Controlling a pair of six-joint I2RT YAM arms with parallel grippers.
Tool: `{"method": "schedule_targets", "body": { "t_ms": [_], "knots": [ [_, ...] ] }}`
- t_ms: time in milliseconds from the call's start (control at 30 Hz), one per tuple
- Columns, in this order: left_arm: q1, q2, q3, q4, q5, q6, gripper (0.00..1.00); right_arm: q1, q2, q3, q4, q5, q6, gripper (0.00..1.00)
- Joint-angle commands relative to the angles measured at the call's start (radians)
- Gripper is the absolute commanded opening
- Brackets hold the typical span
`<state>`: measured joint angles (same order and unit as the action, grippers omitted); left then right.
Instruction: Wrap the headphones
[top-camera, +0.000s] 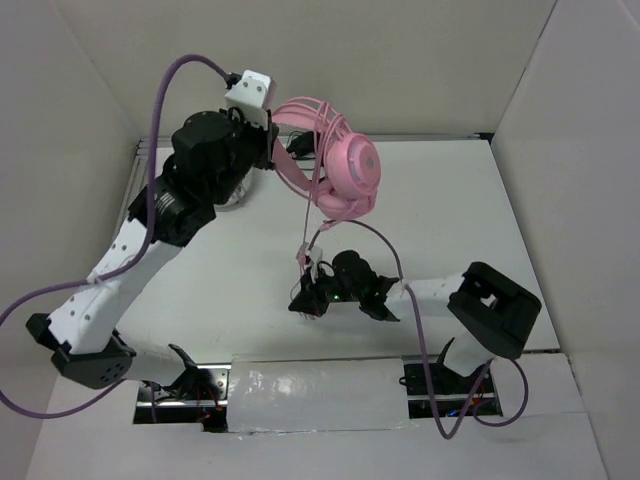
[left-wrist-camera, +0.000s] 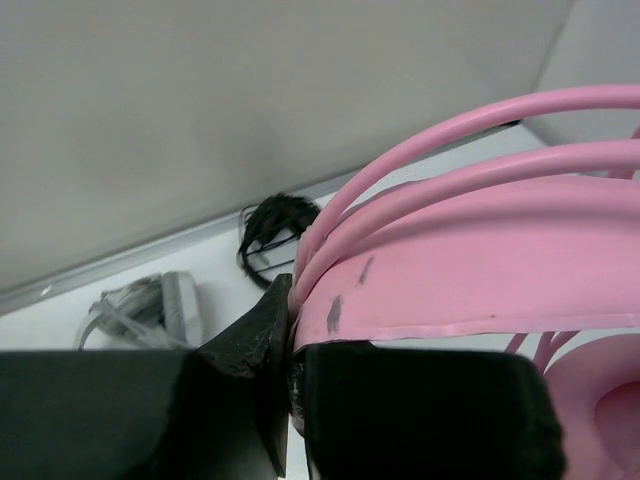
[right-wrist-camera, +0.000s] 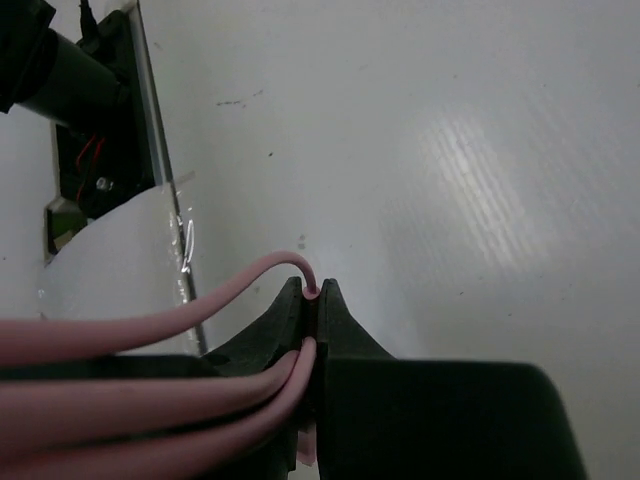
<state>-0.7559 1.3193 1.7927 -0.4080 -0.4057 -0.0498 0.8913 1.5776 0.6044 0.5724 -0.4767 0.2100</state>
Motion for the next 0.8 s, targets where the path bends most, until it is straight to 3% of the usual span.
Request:
{"method": "schedule_targets", "body": {
  "t_ms": [0, 233, 433, 600, 767],
  "knots": [
    [0.140, 0.052, 0.128, 0.117, -0.015, -0.166, 0.00, 0.057, -0.100, -0.076, -0.011, 0.148, 0.075, 0.00],
    [0.392, 0.244, 0.246, -0.107, 0.163, -0.398, 0.00, 0.244, -0.162, -0.106, -0.172, 0.406, 0.176, 0.00],
    [0.472, 0.403, 0.321, -0.264, 0.062, -0.534, 0.00, 0.343, -0.151, 0.018, -0.449, 0.634, 0.245, 0.00],
    [0.524, 0.445, 0.237, -0.311, 0.093, -0.610, 0.00, 0.373, -0.148, 0.051, -0.565, 0.794, 0.351, 0.00],
    [0.537, 0.460, 0.204, -0.350, -0.005, -0.665, 0.00, 0.371, -0.125, 0.118, -0.828, 0.981, 0.508, 0.00]
  ]
}}
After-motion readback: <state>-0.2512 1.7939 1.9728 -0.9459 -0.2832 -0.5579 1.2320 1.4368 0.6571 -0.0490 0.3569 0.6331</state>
